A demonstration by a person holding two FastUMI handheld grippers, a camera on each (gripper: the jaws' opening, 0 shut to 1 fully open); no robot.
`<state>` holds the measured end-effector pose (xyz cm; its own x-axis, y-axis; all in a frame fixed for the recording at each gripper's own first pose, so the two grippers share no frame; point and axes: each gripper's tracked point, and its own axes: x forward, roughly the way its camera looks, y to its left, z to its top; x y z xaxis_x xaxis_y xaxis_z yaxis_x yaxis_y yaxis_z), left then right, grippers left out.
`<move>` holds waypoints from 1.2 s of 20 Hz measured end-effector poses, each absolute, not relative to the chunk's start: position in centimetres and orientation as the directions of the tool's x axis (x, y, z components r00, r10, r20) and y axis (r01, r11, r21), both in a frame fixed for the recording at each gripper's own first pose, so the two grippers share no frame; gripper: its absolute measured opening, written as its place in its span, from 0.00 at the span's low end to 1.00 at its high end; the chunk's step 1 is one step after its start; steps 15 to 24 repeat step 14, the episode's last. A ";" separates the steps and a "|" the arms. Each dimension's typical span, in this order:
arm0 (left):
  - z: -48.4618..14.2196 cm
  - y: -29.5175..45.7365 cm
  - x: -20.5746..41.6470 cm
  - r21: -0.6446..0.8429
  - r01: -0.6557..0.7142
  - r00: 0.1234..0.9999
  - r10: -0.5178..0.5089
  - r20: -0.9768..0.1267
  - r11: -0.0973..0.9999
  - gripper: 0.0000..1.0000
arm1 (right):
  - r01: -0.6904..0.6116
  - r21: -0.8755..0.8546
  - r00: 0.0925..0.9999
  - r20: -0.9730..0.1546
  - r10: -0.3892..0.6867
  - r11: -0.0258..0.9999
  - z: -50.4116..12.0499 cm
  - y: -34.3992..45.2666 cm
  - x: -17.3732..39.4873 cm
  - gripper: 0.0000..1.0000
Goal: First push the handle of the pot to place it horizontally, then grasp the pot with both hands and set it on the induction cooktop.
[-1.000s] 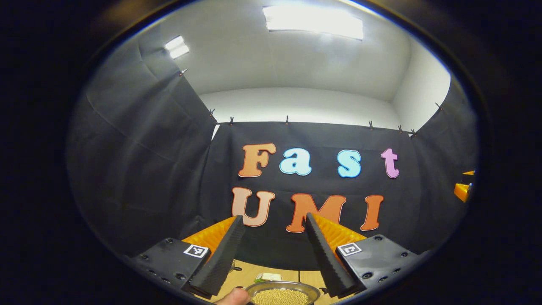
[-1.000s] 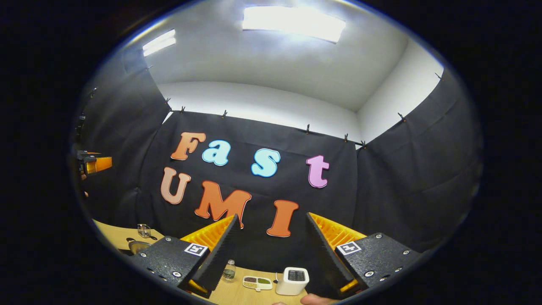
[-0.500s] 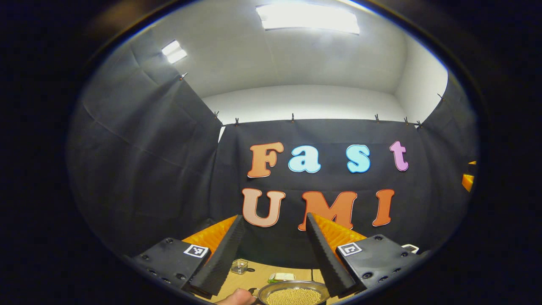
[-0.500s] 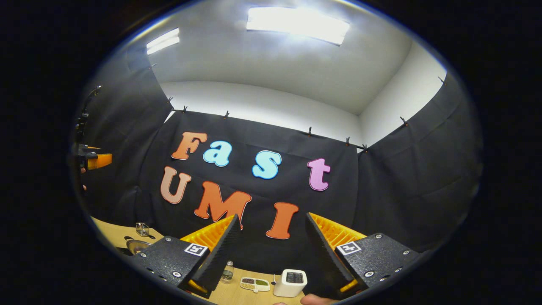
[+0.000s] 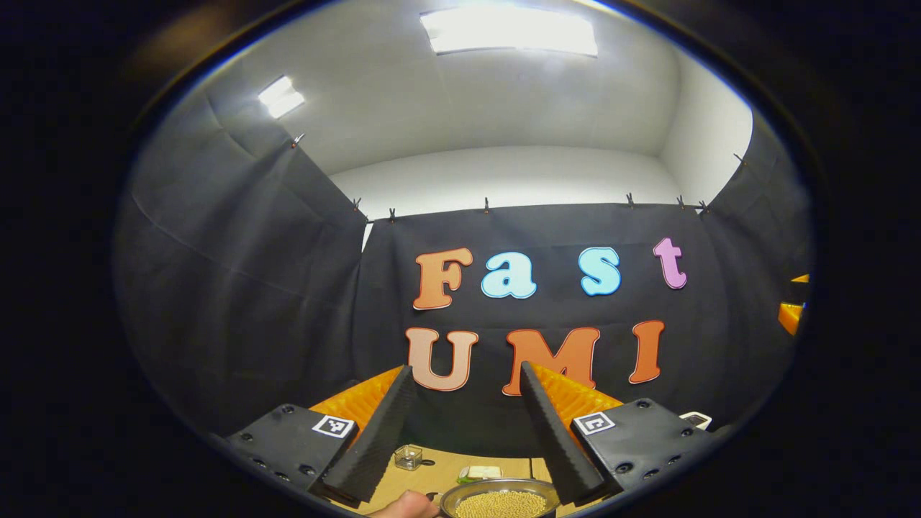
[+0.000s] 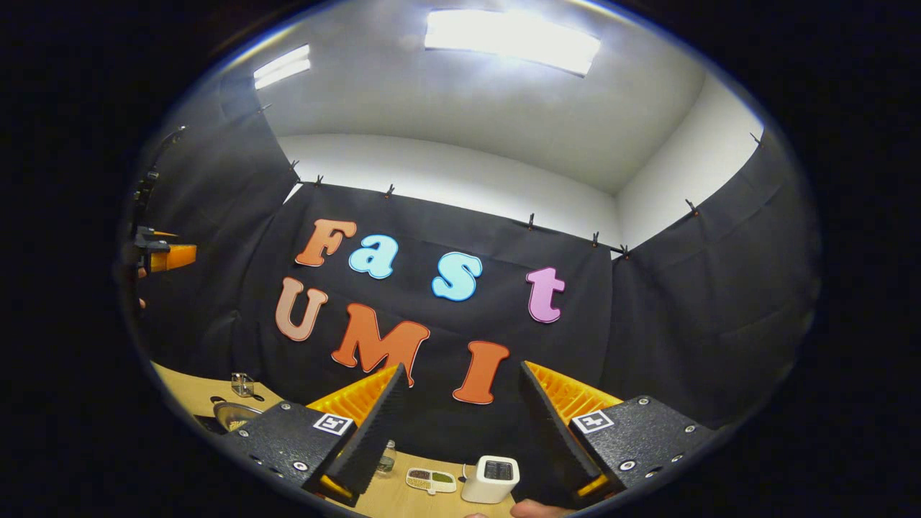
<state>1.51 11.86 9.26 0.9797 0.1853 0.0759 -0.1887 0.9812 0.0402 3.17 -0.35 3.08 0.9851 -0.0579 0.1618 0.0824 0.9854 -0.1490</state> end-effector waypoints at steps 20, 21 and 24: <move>10.7 8.1 -0.9 -0.007 -0.115 0.989 0.115 0.092 0.993 0.99 | 0.084 -0.106 0.992 0.107 -0.072 0.991 2.3 -1.4 2.2 0.95; 10.7 8.1 -0.9 -0.007 -0.115 0.989 0.115 0.092 0.993 0.99 | 0.084 -0.106 0.992 0.107 -0.072 0.991 2.3 -1.4 2.2 0.95; 10.7 8.1 -0.9 -0.007 -0.115 0.989 0.115 0.092 0.993 0.99 | 0.084 -0.106 0.992 0.107 -0.072 0.991 2.3 -1.4 2.2 0.95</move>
